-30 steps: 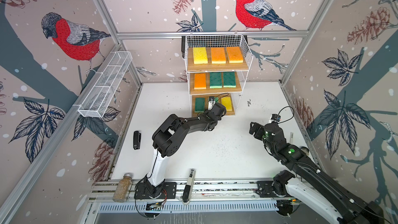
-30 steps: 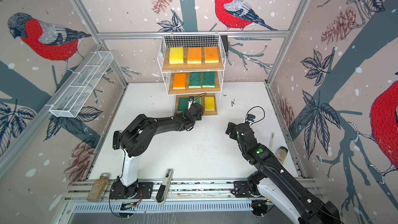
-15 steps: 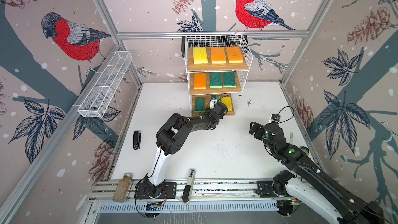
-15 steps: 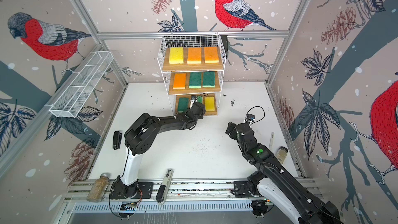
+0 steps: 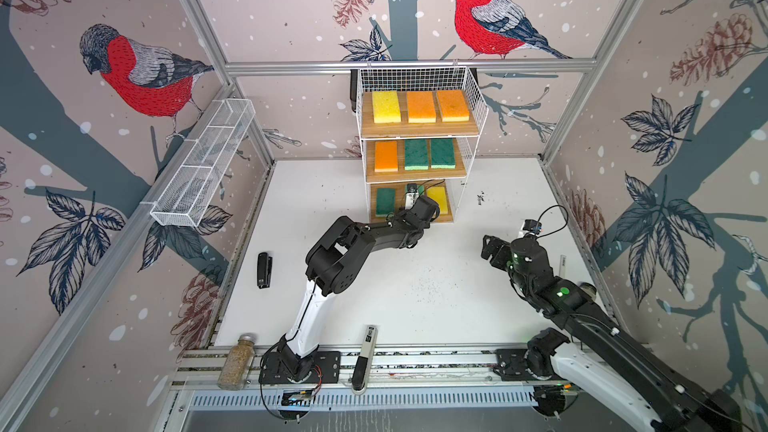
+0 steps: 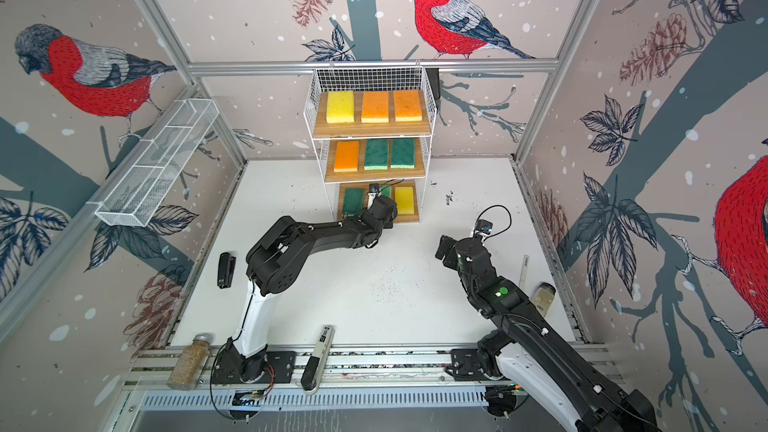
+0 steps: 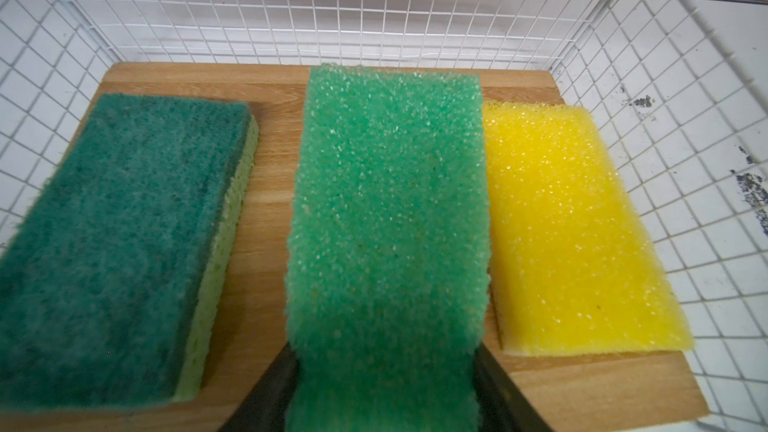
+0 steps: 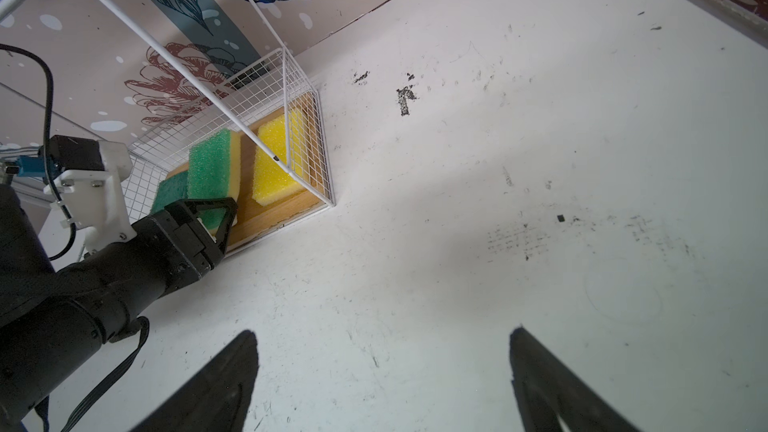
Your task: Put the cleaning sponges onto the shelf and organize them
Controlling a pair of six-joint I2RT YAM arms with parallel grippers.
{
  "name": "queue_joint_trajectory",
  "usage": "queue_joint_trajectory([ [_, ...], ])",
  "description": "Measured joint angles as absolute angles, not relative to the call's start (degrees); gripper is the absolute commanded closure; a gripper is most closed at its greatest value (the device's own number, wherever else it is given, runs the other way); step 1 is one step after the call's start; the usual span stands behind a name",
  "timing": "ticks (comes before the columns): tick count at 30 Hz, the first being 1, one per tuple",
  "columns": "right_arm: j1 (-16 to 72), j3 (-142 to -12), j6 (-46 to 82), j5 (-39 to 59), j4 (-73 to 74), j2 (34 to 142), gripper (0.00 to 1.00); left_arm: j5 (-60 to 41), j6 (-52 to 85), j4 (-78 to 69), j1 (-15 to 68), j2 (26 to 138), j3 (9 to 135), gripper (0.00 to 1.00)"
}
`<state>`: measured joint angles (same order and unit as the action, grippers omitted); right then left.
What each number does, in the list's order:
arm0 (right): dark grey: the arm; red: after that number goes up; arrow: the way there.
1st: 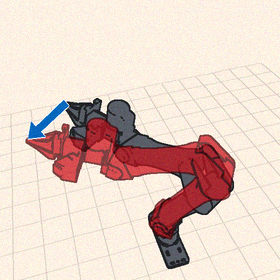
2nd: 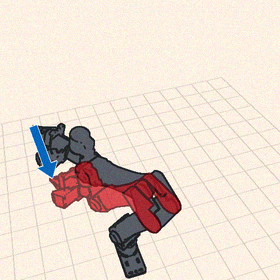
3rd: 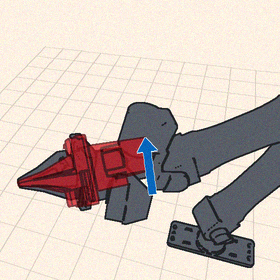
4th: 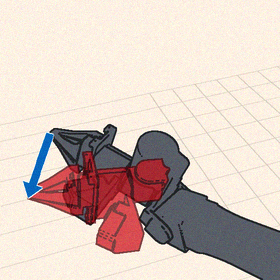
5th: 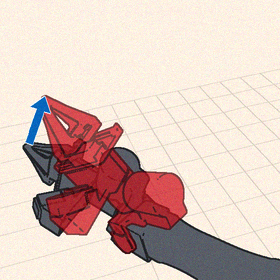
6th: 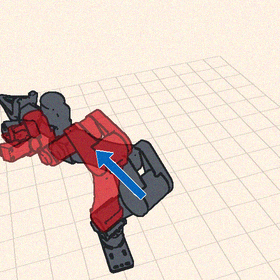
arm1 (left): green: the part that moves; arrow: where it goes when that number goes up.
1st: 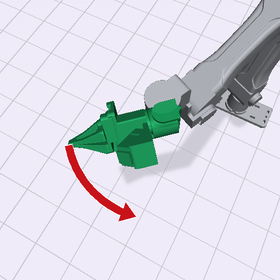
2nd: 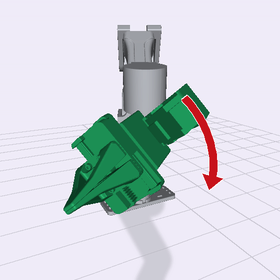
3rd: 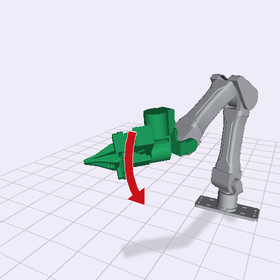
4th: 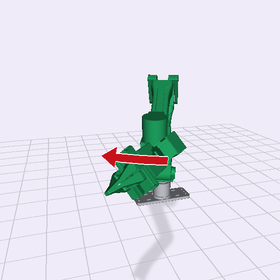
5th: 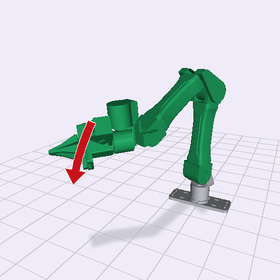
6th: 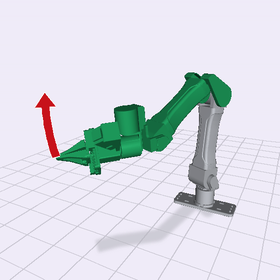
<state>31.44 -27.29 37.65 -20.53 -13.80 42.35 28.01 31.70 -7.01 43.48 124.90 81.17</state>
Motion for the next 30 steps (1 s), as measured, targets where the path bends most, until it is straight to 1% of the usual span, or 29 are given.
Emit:
queue_joint_trajectory([
  [30,31.4,-26.5,37.7,-20.5,-14.0,40.7,0.06,27.3,34.5,-5.3,43.0,128.2,85.0,0.44],
])
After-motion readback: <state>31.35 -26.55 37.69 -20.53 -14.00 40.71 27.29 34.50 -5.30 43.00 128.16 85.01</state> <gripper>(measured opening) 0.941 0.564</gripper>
